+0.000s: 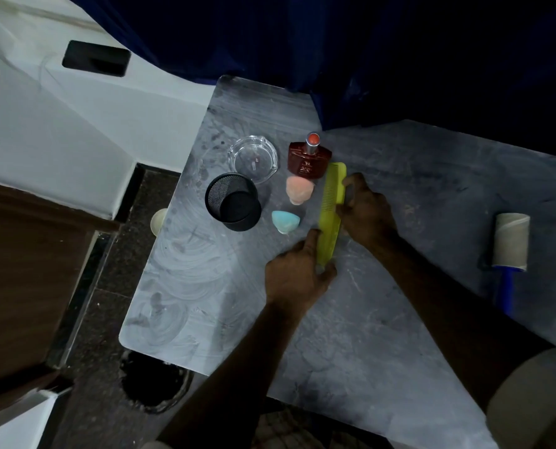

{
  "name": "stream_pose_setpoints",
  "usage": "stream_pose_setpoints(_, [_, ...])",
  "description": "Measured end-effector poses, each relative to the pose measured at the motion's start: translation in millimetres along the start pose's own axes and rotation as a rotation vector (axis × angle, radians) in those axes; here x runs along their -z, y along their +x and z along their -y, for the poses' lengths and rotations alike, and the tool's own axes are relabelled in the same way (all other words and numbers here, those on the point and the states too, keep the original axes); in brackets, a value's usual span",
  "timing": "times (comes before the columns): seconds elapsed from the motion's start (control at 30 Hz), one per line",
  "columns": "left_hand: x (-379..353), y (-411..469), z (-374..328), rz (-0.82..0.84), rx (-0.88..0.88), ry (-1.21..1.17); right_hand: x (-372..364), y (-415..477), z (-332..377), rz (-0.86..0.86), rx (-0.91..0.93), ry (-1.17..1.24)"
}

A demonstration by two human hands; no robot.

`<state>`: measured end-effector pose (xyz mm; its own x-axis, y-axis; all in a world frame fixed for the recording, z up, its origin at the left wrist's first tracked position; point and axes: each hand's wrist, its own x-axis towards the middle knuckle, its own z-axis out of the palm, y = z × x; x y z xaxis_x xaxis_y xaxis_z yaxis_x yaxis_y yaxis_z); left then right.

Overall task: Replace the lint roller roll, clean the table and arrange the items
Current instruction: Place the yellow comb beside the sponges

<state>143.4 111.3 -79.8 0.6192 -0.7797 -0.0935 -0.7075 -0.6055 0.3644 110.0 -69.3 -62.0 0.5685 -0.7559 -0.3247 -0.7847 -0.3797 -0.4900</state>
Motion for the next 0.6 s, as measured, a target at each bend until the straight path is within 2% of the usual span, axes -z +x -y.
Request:
stream_pose_setpoints(0.17, [-4.1,0.6,1.7,0.057,0.06,-0.035,-1.4,0.1,0.9,-0.005,0.002,-0.045])
stream_pose_setpoints(0.6, [-8.2,-3.4,3.2,0.053,0.07,-0.062,-1.4,-0.5,1.4,-0.023,-0.009,-0.062])
